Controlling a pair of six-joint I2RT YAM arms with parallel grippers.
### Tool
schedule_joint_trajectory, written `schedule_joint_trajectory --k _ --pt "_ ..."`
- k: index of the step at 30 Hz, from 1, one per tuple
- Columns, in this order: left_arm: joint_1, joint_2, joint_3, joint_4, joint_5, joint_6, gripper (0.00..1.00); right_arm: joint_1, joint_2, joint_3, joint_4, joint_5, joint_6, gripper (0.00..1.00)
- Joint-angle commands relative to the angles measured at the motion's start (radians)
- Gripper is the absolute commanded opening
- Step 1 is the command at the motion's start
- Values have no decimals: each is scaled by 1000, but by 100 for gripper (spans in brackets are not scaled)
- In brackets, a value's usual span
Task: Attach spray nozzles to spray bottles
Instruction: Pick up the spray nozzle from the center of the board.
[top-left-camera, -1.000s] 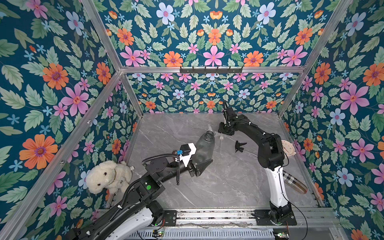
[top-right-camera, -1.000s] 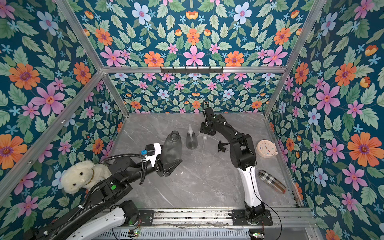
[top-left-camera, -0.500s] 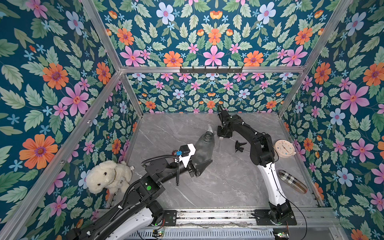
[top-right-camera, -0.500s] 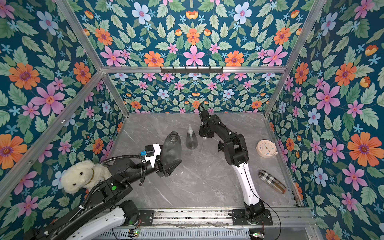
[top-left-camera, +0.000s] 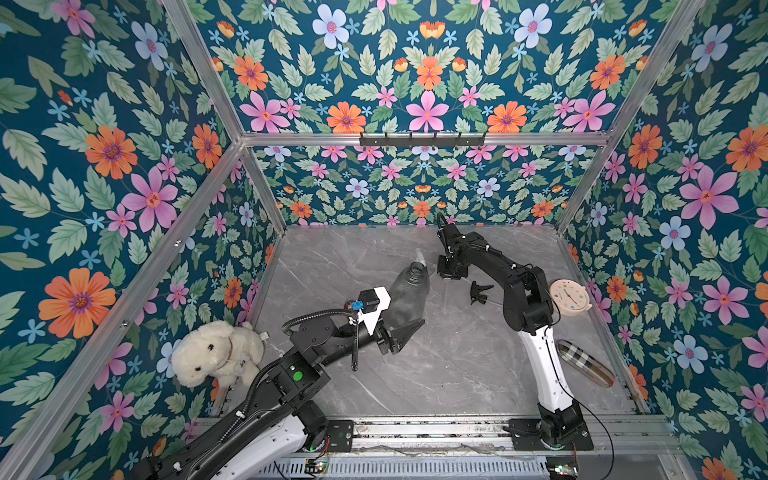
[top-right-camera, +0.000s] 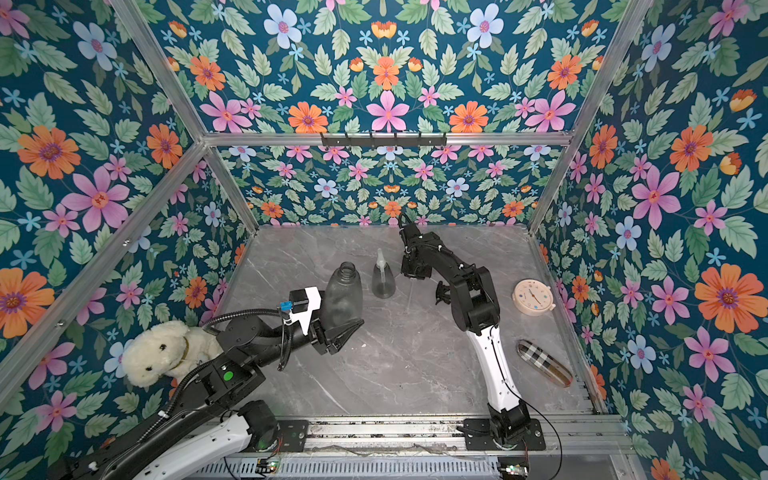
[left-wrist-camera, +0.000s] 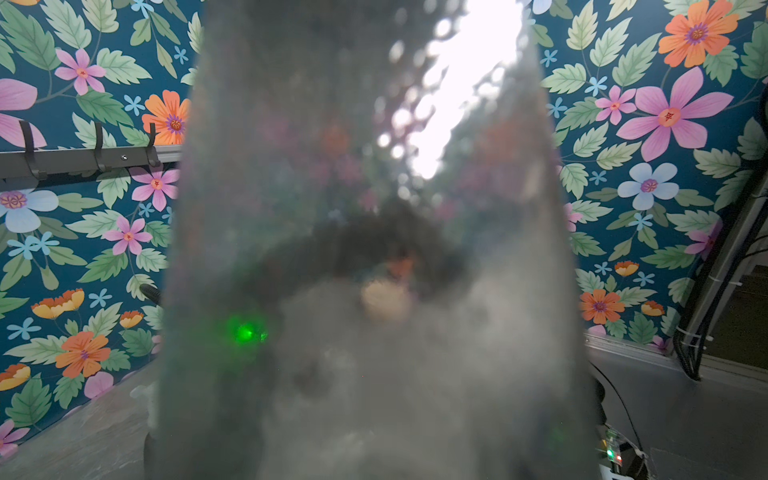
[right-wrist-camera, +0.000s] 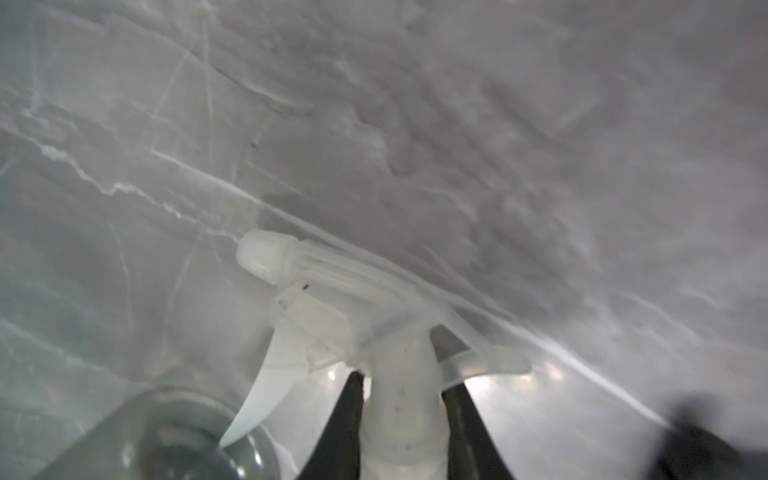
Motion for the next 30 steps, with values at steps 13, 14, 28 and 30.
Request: schedule_joint_trajectory --k 13,14,28,30 --pt "-1 42 -30 86 18 -14 0 5 -845 -605 462 175 -103 17" --pt "-1 49 -30 89 26 -16 0 32 -895 -611 484 197 -133 17" --pt "-1 86 -45 89 152 -30 0 418 -1269 -687 1012 212 -553 18" --pt "-1 98 -43 97 151 -40 0 477 -1279 -705 1099 205 -629 18"
